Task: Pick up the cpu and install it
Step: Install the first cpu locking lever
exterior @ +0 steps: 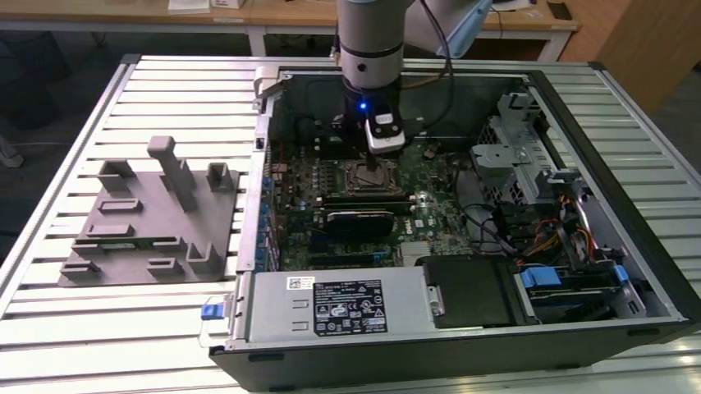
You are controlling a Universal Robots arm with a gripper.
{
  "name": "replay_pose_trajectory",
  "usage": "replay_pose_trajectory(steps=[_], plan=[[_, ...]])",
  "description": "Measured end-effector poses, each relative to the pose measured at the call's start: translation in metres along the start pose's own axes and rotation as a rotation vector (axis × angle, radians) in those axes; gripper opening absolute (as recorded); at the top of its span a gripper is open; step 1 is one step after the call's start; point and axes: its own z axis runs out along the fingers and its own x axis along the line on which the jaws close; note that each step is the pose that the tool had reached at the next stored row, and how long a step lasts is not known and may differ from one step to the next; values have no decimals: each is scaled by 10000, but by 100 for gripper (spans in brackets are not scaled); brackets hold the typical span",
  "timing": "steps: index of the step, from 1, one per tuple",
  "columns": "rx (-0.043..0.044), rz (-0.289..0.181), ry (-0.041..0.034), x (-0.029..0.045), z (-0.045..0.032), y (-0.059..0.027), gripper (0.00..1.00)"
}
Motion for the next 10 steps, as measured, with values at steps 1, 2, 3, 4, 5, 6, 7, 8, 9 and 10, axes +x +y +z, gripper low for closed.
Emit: replay_pose_trajectory(steps=[1, 2, 3, 4, 5, 6, 7, 8, 9, 10], plan=[[44, -12, -20, -3, 0, -7, 11], [75, -28, -31, -6, -2, -15, 11], [79, -44, -31, -9, -2, -22, 11], [76, -54, -32, -12, -1, -27, 11], [76, -59, -32, -12, -2, -29, 11], [76, -62, -31, -13, -8, -30, 11], [70, -65, -30, -14, -14, -30, 11], [66, -68, -28, -15, -25, -29, 11], [63, -70, -26, -17, -38, -28, 11], [61, -70, -26, -18, -55, -28, 11]])
